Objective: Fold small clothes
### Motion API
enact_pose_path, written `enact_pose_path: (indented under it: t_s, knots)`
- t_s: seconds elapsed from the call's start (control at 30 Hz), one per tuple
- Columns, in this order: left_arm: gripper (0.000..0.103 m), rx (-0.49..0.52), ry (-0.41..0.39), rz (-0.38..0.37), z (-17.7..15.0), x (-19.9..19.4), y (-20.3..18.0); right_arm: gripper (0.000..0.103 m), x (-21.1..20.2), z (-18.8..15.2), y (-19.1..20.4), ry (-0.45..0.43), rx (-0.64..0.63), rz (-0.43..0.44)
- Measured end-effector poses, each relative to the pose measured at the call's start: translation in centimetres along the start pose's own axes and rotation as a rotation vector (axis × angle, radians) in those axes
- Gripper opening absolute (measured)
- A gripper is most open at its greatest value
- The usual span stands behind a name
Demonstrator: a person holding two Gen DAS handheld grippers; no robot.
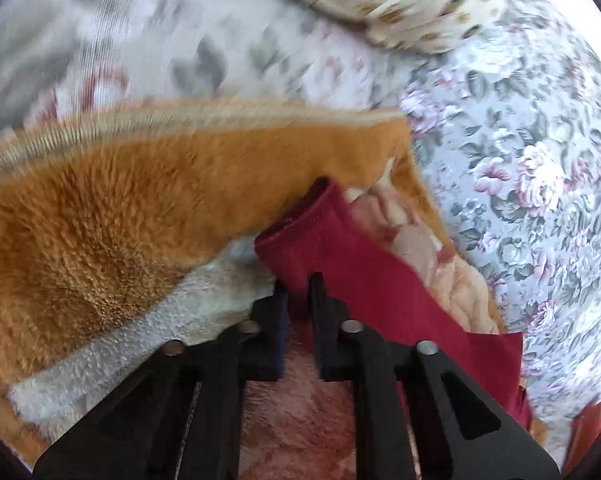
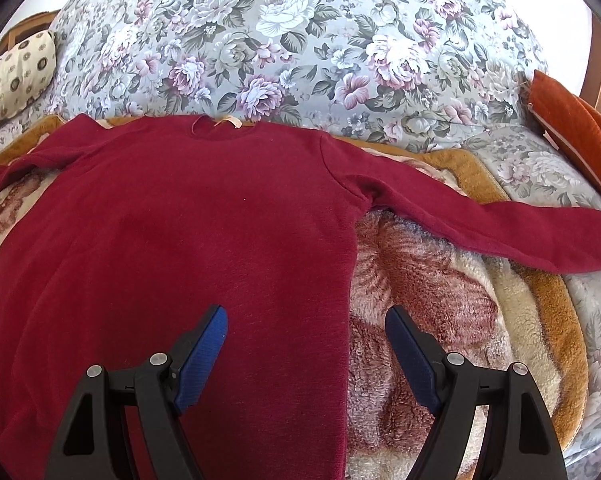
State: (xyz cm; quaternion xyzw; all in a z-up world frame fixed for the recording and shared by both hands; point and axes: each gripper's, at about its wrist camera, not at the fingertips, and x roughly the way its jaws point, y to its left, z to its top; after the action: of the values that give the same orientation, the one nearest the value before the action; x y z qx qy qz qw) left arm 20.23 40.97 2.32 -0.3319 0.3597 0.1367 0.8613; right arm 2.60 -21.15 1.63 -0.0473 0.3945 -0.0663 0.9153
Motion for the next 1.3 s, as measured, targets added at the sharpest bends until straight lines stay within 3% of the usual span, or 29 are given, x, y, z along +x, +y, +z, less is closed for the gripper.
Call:
enact_pose_path:
  t_s: [0.1,0.23,0.37,0.53,0.67,0.8,1.07,1.2,1.3]
  knots:
    - [0.005,0.06,-0.077,-0.057,-0.2,-2.5,-2.6,0.079,-0.1,0.0,-0.2,-0.003,0.007,0.001]
    - [0.005,0.176,-0.097,-0.277,-2.0,-5.5,-8.7,0.079,0.0,0.0,0.0,-0.001,0.002,0.005]
    - [0.005,0.305,-0.026,-0.457,-6.4,-6.0,-16.7,0.079,0.0,0.0,0.1,0.001,-0.005,0.004]
    - [0.005,0.347,0.073,-0.566,-12.3,-4.4,-25.5,0.079,-0.2,0.0,0.1,-0.006,0.001,0.005]
    - [0.005,0.401,0.171,-0.661,-18.9,-3.8,-33.7,0.079,-0.4,0.0,-0.1,-0.014,0.016,0.008]
    - [0.005,0.503,0.249,-0.696,-25.2,-3.6,-39.6,0.079,-0.7,0.0,-0.3,-0.031,0.03,0.017]
    - [0.006,0.557,0.392,-0.63,-31.2,-0.5,-42.0,0.079,-1.0,-0.2,-1.0,-0.052,0.065,0.032]
    - [0.05,0.562,0.47,-0.665,-31.6,-0.8,-41.3,0.079,-1.0,-0.1,-1.3,-0.049,0.083,0.04]
    - [0.069,0.569,0.448,-0.709,-30.4,-2.5,-39.6,0.079,-1.0,-0.1,-1.5,-0.051,0.092,0.043]
